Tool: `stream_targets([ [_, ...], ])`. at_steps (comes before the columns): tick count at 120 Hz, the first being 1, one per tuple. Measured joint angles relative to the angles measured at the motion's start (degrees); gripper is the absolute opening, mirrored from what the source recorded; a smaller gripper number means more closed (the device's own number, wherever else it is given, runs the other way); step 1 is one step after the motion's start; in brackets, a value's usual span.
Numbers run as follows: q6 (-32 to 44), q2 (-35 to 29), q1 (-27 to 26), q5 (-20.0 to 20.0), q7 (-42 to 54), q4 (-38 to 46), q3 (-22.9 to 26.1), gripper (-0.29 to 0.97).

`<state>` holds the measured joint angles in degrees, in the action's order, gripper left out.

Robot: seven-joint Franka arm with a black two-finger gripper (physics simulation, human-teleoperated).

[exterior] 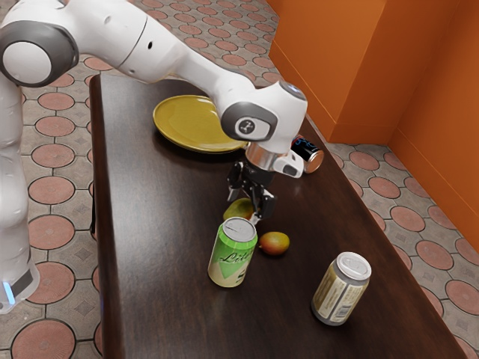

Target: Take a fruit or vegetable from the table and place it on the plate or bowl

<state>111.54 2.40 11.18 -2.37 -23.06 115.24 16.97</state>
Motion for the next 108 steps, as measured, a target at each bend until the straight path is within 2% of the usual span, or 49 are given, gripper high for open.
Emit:
stream_targets([
  [108, 3.91, 0.99, 0.28, 1.36, 1.17, 0.44, -0.18, 0.68],
])
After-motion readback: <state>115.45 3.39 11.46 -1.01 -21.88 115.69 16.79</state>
